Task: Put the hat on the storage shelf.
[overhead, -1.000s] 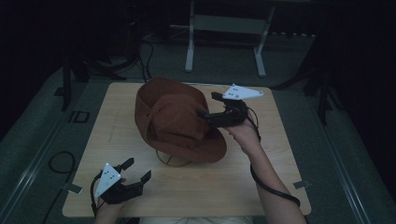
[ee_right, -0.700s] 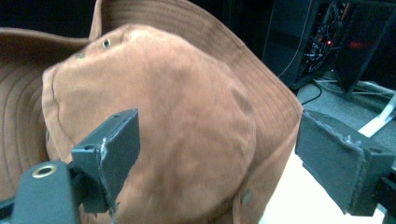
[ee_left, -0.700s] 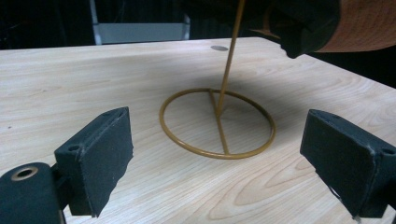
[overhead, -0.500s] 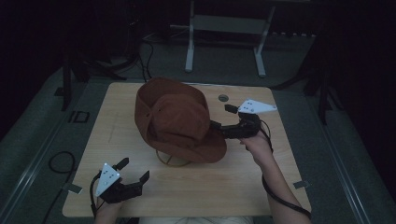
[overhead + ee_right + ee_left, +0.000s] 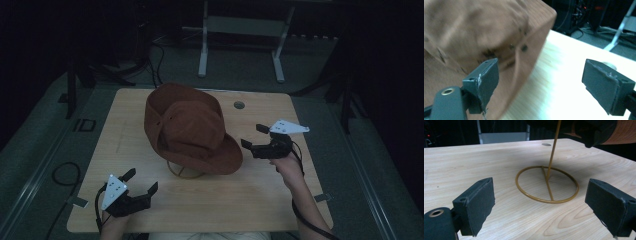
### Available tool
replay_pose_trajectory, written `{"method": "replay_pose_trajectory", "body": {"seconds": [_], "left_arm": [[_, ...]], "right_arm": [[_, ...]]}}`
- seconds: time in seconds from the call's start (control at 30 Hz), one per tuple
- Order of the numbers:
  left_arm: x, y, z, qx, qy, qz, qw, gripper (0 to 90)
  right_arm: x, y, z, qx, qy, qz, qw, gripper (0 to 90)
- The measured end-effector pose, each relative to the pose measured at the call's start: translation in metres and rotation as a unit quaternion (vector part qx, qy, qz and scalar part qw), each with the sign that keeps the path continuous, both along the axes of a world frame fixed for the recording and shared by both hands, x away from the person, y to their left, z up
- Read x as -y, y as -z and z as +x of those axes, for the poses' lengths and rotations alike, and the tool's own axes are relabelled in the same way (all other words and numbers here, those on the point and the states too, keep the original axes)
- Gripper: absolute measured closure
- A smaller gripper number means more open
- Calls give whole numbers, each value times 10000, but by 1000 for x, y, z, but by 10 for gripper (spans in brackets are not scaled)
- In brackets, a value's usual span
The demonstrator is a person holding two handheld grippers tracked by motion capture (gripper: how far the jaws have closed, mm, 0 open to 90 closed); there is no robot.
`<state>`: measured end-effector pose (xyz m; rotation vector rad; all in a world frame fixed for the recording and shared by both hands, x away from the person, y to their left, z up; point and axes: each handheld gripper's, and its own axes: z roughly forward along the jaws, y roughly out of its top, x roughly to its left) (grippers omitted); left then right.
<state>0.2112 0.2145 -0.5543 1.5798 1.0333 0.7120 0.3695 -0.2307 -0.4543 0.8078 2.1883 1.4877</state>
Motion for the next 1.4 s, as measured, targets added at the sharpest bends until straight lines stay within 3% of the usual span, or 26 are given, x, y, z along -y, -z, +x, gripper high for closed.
{"method": "replay_pose_trajectory", "body": {"seconds": [0.27, 0.57, 0.83, 1.17, 1.27, 1.4], "left_arm": [[0, 3, 3, -136, 16, -34, 9999, 98], [-3, 7, 7, -269, -23, -1, 9996, 100], [-4, 9, 9, -336, -108, 34, 9994, 101], [-5, 11, 10, -385, -182, 2, 9991, 101], [-4, 11, 10, -388, -167, 23, 9991, 101], [-3, 11, 10, -407, -160, 43, 9990, 101]], "right_arm": [[28, 33, -2, -283, 203, -217, 9992, 144], [54, 61, -13, -491, 245, -258, 9982, 144], [87, 82, -26, -560, 741, -165, 9955, 144], [120, 100, -36, -685, 1264, -166, 9895, 144], [125, 103, -36, -681, 1424, -174, 9873, 144], [126, 103, -36, -596, 1486, -119, 9870, 144]]}}
